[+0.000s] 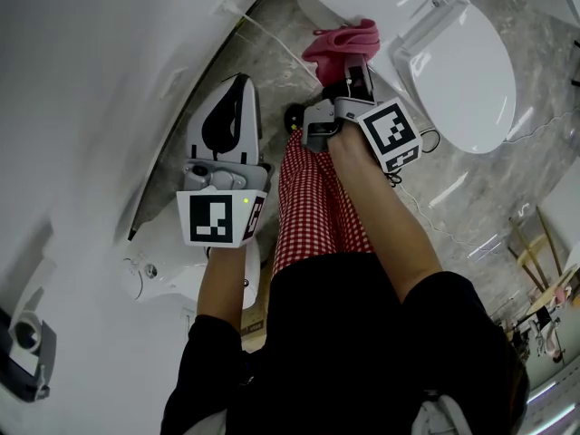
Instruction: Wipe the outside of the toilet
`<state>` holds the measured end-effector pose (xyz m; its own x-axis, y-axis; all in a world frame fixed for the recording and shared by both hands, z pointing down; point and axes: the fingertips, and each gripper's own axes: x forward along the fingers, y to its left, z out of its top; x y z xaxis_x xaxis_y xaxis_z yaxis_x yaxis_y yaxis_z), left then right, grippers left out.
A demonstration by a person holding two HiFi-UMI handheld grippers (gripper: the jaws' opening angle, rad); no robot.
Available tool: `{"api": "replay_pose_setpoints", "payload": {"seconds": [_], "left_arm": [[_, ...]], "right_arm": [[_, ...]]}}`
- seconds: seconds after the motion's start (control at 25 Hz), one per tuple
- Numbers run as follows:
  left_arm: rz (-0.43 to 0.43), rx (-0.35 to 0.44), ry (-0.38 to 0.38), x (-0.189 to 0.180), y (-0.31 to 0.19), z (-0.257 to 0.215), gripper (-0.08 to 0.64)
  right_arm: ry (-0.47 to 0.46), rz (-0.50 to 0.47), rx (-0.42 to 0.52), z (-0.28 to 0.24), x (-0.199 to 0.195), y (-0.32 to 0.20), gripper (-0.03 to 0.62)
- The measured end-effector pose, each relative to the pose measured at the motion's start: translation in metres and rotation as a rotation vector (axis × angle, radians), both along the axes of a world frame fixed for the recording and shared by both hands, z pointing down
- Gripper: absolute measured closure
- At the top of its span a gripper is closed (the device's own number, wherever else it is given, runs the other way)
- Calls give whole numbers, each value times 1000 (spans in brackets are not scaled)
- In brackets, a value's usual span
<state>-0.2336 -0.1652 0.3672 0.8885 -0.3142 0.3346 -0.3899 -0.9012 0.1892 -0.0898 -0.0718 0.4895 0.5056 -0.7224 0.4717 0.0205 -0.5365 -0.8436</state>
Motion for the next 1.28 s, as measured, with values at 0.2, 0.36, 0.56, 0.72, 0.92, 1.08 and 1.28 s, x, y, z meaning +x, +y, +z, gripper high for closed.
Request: {"api": "replay_pose_setpoints", "payload": {"seconds": [0.2,0.36,0.56,0.72,0.92,1.08,1.28], "left_arm": [[-4,-5,-2,-1,4,3,551],[-1,-9,-4,1,8,3,551],[0,-8,-4,2,7,4,551],[3,-12,-3,4,7,5,551],[8,-14,0,6,7,7,551],[12,-19,6,8,7,6,551],[7,-21,8,6,5,8,551]], "right_arm": [[9,15,-37,7,9,22,537],[5,13,-60,12,13,34,537],[7,19,-75,16,16,44,537],[-20,43,-131,22,16,59,537],[-19,74,-174,26,22,82,537],[0,72,-197,24,25,95,537],[41,81,-132,6,26,95,537]]}}
